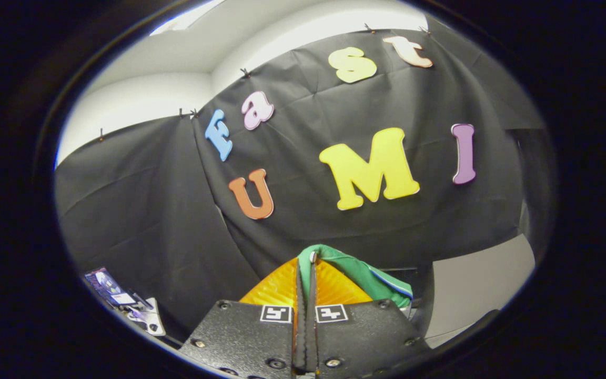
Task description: Put the clothes into the washing machine and then close the washing machine lid.
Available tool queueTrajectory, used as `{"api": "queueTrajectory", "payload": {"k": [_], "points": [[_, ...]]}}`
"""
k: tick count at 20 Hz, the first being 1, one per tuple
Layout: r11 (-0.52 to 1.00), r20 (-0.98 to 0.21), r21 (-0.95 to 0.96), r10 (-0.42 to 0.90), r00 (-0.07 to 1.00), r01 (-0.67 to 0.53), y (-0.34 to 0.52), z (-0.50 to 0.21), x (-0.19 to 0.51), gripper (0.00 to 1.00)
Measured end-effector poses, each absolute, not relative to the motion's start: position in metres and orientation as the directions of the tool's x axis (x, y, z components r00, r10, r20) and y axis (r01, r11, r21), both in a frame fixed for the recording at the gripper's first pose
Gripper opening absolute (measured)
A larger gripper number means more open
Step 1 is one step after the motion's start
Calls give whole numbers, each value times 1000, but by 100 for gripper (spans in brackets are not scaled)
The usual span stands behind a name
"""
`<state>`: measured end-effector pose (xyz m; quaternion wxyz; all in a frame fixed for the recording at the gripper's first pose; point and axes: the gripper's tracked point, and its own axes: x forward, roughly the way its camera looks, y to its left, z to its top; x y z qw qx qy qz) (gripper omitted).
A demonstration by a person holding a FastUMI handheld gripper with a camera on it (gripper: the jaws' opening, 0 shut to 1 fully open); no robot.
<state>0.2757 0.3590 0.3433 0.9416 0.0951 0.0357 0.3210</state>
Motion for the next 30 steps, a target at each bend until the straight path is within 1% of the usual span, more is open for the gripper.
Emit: {"api": "queueTrajectory", "payload": {"k": [5, 8, 15, 19, 23, 30], "points": [[772, -83, 198, 627, 774, -604, 405, 299, 322, 4], [777, -152, 210, 626, 765, -594, 426, 259, 355, 4], [813, -316, 304, 577, 753, -496, 441, 168, 448, 4], [848, -404, 303, 528, 747, -436, 443, 115, 495, 4], [870, -488, 292, 492, 721, -397, 440, 62, 517, 4], [884, -586, 303, 468, 662, -356, 446, -6, 519, 4]]}}
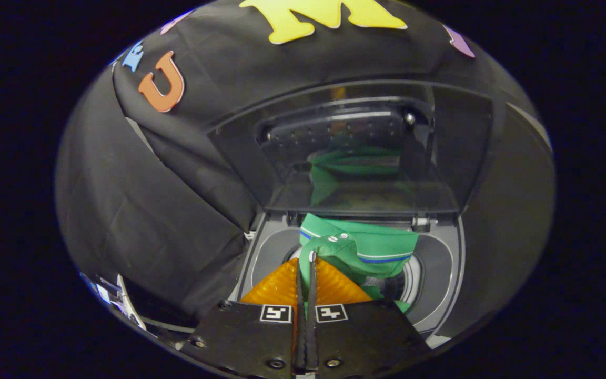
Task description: Put the clothes into the washing machine and then close the washing machine lid.
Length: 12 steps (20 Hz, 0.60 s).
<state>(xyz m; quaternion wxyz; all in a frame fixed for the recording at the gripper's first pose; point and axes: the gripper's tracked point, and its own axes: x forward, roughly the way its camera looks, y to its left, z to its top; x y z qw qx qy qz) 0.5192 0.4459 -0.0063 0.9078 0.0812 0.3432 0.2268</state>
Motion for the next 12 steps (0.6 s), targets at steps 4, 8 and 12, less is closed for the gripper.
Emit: {"api": "queueTrajectory", "payload": {"k": [4, 8, 12], "points": [[896, -631, 298, 445, 635, -331, 442, -39, 512, 4], [909, -680, 303, 417, 603, -288, 431, -62, 508, 4], [918, -717, 294, 396, 573, -266, 424, -75, 503, 4]]}}
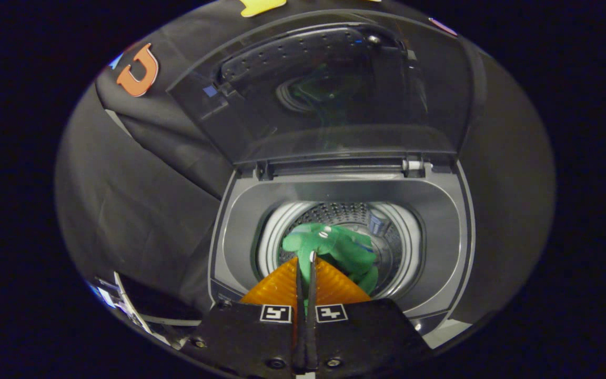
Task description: Put the clothes into the washing machine and then close the washing machine lid.
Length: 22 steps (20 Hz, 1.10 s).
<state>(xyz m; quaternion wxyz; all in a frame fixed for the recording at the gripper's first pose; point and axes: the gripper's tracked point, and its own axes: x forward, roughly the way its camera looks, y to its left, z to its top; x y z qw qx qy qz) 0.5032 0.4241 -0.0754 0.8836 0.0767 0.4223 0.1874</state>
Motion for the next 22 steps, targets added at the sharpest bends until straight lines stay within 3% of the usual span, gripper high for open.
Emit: {"api": "queueTrajectory", "payload": {"k": [8, 12, 16, 22], "points": [[947, -753, 247, 320, 576, -203, 409, -86, 505, 4], [952, -743, 239, 307, 595, -192, 405, -88, 507, 10], [962, -719, 175, 271, 640, -211, 402, -82, 510, 84], [971, -679, 97, 225, 699, -218, 393, -62, 511, 85]]}}
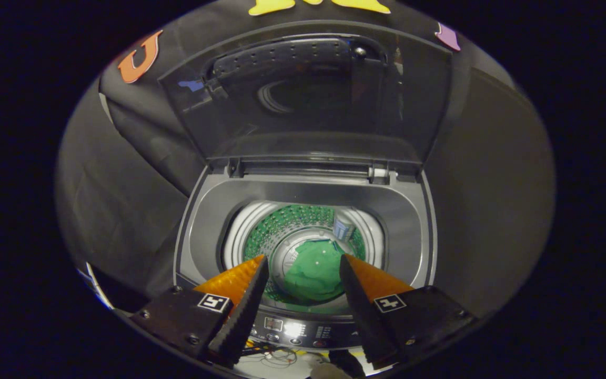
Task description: Put the clothes into the washing machine and then close the washing machine lid.
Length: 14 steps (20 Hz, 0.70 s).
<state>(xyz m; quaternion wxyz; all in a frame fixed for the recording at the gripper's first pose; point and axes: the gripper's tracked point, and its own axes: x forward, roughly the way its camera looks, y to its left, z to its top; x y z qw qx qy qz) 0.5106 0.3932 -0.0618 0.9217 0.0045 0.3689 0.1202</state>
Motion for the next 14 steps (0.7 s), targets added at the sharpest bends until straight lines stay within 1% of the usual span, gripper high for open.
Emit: {"api": "queueTrajectory", "payload": {"k": [3, 9, 14], "points": [[971, -642, 73, 221, 734, -227, 390, -40, 511, 85], [970, -553, 93, 239, 798, -226, 385, 15, 515, 85], [965, -492, 131, 262, 830, -227, 390, 61, 523, 85]]}}
